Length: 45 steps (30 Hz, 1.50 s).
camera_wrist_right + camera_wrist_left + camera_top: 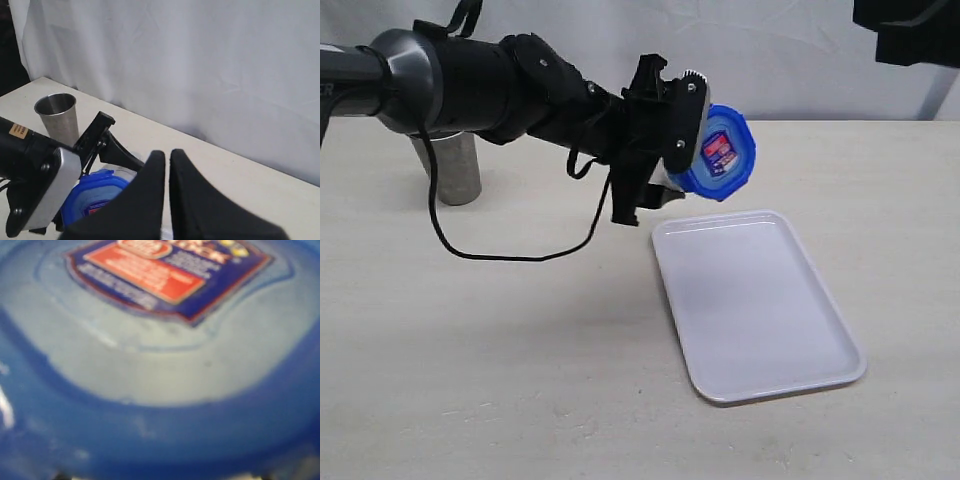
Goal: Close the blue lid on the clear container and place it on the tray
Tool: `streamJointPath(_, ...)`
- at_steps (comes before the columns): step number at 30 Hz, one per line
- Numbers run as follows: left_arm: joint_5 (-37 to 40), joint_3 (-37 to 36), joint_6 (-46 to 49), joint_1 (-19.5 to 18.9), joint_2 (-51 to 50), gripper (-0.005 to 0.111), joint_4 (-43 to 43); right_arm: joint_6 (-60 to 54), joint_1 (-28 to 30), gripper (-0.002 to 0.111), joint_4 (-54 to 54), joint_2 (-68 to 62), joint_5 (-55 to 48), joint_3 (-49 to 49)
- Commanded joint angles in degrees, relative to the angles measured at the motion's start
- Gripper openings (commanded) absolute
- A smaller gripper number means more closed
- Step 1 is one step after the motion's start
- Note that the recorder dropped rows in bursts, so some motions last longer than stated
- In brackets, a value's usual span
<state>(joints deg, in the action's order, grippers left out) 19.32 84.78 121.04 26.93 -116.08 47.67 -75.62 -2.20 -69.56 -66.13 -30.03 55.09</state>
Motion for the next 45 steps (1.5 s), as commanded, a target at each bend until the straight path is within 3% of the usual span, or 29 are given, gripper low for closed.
streamJointPath(1,-7.87,0.07,1.68,1.7,0.91,0.0,-19.98,0.21,0.15,0.004,0.73,0.57,1.97,0.14)
streamJointPath(6,-15.93,0.07,1.68,4.39,0.91,0.0,-25.3,0.21,0.15,0.004,1.94,0.57,2.82,0.14)
streamJointPath(13,-25.29,-0.04,1.68,5.98,0.91,0.0,-48.98,0.21,0.15,0.004,3.53,0.57,4.45,0.14)
streamJointPath(16,-27.54,-0.04,1.68,5.98,0.91,0.0,-54.36,0.21,0.15,0.004,3.98,0.57,4.79,0.14)
streamJointPath(28,-26.78,-0.04,1.34,6.46,0.8,0.0,-53.95,-0.16,0.15,0.004,4.07,0.57,5.16,0.14)
streamJointPath(33,-23.89,-0.04,-0.02,7.41,0.69,0.0,-45.07,-0.03,0.15,0.004,4.07,0.57,4.86,0.14)
streamJointPath(41,-17.18,-0.04,-0.02,7.93,0.59,0.0,-9.25,1.56,0.15,0.004,4.3,0.57,4.62,0.14)
streamJointPath(45,-7.59,-0.04,-0.02,7.93,0.59,0.0,10.83,2.55,0.15,0.004,4.3,0.57,4.28,0.14)
